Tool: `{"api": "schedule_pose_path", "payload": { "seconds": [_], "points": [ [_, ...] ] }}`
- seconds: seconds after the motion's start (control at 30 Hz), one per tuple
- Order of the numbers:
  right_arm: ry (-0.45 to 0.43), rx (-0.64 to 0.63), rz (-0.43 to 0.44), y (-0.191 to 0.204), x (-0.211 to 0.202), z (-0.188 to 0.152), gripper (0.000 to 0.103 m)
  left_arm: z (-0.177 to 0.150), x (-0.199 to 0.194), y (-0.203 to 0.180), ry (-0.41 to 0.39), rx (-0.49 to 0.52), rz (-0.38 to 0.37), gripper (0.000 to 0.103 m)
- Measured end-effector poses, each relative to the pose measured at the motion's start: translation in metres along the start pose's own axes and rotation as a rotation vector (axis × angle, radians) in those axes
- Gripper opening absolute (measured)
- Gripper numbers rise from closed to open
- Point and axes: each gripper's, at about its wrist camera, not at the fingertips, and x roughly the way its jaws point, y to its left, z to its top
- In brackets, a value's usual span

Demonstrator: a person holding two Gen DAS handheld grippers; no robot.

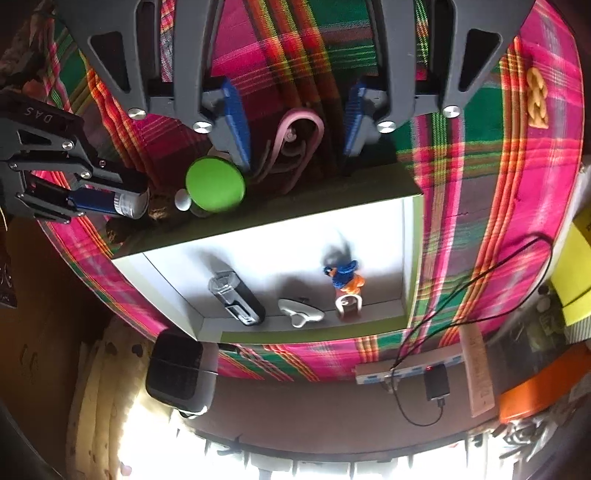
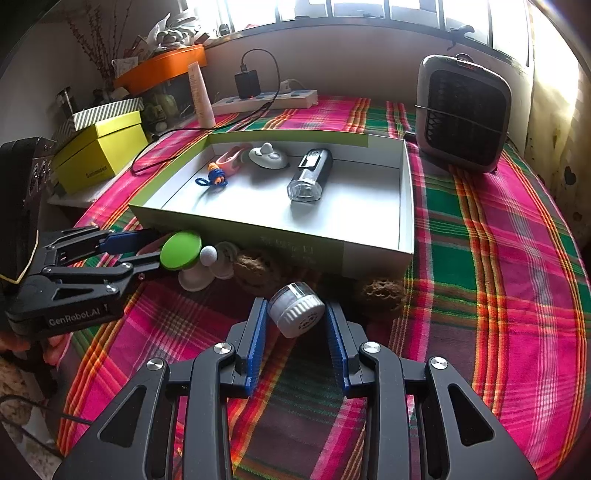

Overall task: Organize objects
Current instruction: 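Grasp the pink loop hook with the left gripper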

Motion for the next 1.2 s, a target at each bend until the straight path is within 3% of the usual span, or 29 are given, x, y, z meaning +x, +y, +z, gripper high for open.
{"api": "schedule_pose_path", "payload": {
  "seconds": [0.23,0.53,0.7,0.9,1.13,1.2],
  "points": [
    [0.0,-0.003,-0.002,0.0002,0.0011,0.0003,0.033,-0.0044,-0.0035,0.003,-0.003,-0.023,0.006,0.025],
    [0.003,-0.012,-0.01,0.0018,0.0025,0.0001,0.033,-0.0092,-0.0054,0.0009,-0.001,-0.015,0.031,0.025],
    [0.012,-0.03,-0.024,0.0049,0.0065,0.0018,0.033,-0.0099,-0.004,-0.0031,-0.006,0.011,0.039,0.032],
    [0.017,-0.045,-0.041,0.0074,0.0092,0.0049,0.035,-0.0094,-0.004,-0.0032,-0.011,0.004,0.043,0.033],
    [0.015,-0.029,-0.036,0.0058,0.0079,0.0046,0.035,-0.0084,-0.0036,-0.0059,-0.012,-0.003,0.062,0.03],
    [0.014,-0.026,-0.036,0.0054,0.0079,0.0049,0.035,-0.0082,-0.0038,-0.005,-0.012,-0.007,0.074,0.024]
  ]
}}
